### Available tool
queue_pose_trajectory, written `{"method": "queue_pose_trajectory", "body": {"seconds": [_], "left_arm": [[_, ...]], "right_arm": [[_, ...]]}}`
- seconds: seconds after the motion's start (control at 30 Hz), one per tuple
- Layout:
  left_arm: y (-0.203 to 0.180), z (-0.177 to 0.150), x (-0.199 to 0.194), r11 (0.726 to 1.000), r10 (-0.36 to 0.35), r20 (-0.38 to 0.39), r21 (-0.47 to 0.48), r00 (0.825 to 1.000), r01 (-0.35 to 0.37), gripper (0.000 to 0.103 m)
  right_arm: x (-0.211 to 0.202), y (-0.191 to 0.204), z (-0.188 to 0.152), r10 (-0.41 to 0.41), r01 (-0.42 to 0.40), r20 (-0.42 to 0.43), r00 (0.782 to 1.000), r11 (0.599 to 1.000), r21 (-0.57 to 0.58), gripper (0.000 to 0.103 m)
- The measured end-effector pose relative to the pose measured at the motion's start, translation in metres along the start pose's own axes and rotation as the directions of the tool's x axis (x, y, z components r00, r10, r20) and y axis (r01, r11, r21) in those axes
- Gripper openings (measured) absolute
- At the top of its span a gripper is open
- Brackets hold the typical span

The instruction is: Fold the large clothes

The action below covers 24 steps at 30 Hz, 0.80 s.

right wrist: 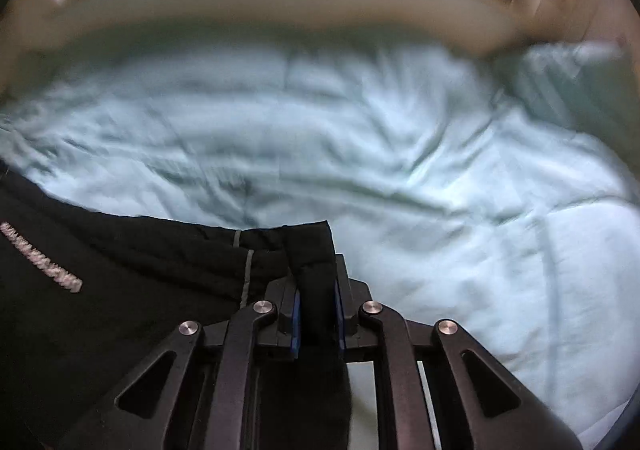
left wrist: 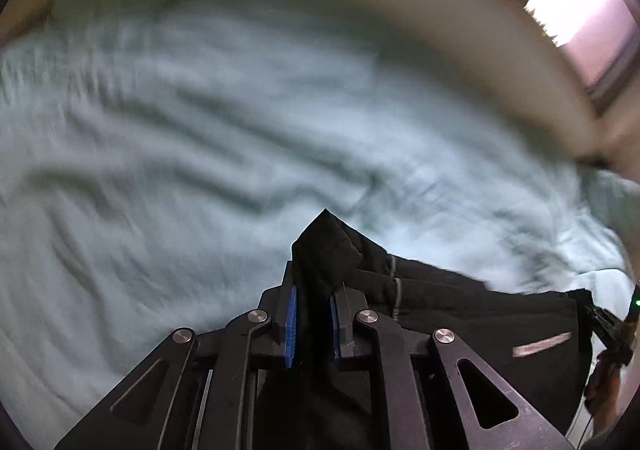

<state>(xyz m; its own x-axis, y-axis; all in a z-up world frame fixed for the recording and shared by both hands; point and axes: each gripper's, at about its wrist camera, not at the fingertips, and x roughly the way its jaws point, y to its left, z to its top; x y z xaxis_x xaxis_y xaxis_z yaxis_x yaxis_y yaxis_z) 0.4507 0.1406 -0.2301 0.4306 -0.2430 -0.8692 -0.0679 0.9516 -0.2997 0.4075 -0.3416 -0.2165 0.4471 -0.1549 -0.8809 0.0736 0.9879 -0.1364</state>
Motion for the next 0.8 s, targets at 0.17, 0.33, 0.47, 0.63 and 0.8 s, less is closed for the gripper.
{"method": "queue_pose_trajectory", "body": {"seconds": [0.17, 0.33, 0.47, 0.63, 0.8], "left_arm": [[0.011, -0.010, 0.041, 1.000, 0.004, -0.080, -0.019, 0.997, -0.006, 0.021], [0.031, 0.005, 0.038, 0.991, -0.108, -0.184, -0.092, 0.977, 0.093, 0.037], [0.061, 0.005, 0.011, 0.949, -0.248, -0.197, -0.248, 0.948, 0.197, 0.046], [0.055, -0.013, -0.053, 0.957, -0.230, -0.096, -0.202, 0.968, 0.208, 0.053], [0.003, -0.068, -0.105, 0.983, -0.185, -0.061, -0.026, 0.981, 0.184, 0.054]], "right_arm": [[0.048, 0.010, -0.015, 0.022, -0.020, -0.110, 0.994, 1.000, 0.016, 0.017], [0.035, -0.022, -0.014, 0.105, -0.090, -0.126, 0.986, 0.988, 0.122, 0.039], [-0.009, -0.051, -0.027, 0.178, -0.160, -0.062, 0.982, 0.962, 0.222, 0.041], [-0.086, -0.063, -0.069, 0.195, -0.201, 0.052, 0.980, 0.920, 0.337, 0.068], [-0.131, -0.007, -0.129, 0.311, -0.310, 0.051, 0.949, 0.888, 0.341, 0.073]]}}
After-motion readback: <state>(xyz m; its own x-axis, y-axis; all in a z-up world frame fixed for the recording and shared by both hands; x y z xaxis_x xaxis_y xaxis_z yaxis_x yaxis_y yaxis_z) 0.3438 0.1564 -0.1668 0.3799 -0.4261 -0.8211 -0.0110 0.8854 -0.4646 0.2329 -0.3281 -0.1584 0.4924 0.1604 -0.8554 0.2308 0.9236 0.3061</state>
